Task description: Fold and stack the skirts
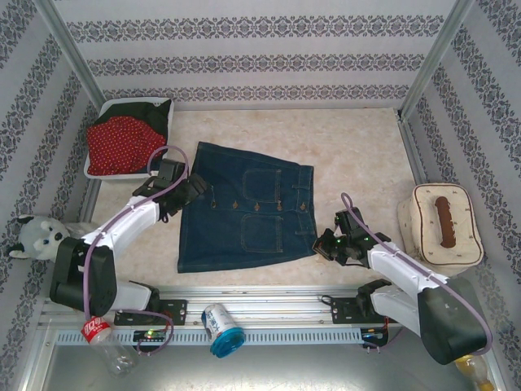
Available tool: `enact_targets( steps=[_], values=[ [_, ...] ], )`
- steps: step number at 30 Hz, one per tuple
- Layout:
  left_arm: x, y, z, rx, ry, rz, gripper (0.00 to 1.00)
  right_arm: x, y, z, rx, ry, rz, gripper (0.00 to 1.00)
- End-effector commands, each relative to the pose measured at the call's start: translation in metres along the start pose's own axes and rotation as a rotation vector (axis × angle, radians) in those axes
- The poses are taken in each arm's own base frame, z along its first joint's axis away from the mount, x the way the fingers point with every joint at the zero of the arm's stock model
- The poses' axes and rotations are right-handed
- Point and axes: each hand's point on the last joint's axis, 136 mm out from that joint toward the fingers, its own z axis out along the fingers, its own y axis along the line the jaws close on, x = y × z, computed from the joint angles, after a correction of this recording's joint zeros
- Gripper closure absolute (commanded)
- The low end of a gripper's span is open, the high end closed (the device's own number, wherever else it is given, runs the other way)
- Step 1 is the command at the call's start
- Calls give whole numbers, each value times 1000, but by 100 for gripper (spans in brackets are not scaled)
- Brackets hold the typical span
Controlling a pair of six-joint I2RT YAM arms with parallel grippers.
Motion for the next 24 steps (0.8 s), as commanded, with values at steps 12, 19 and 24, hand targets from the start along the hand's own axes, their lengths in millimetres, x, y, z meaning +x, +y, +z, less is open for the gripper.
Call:
enact_targets(
  steps=[12, 19, 24],
  values=[
    [7, -104, -6, 41, 182, 406, 50, -4, 4, -2, 26, -1, 1, 100],
    [2, -73, 42, -240, 234, 458, 94, -4, 6, -4, 21, -5, -3, 100],
    [7, -20, 46, -308, 278, 388, 94, -4, 4, -4, 29, -8, 3, 100]
  ],
)
